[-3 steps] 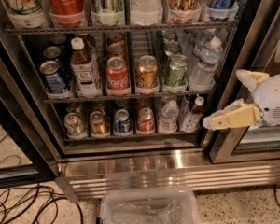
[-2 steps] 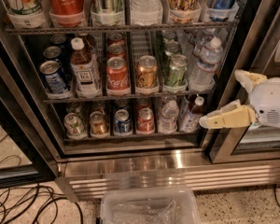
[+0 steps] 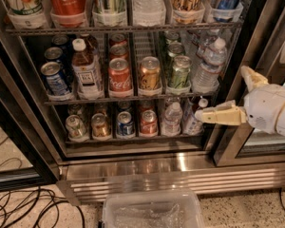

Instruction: Pick water bottle from middle shelf of fridge

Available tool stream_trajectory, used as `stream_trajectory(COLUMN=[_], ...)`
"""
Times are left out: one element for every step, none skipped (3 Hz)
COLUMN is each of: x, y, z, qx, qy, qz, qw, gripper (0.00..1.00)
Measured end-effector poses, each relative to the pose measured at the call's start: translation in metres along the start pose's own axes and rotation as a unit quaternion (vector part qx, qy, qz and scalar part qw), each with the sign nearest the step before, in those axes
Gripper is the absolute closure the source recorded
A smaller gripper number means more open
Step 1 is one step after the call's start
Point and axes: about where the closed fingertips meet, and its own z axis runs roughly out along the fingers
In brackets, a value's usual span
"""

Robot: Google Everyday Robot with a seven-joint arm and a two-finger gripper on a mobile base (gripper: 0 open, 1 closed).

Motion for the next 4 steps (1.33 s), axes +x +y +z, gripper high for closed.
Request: stream_trajectory(x=[0.0, 0.002, 0.004, -0.001], y=[0.0, -0.002, -0.008, -0.007], z=[0.0, 0.003, 0.007, 0.019], qx=[0.0, 0.014, 0.043, 0.061], qy=[0.0, -0.011, -0.033, -0.06], qz=[0.0, 0.006, 0.014, 0.021], qw=[1.0, 0.9998, 0.9984, 0.9961], gripper=[0.0, 0.0, 0.0, 0.0])
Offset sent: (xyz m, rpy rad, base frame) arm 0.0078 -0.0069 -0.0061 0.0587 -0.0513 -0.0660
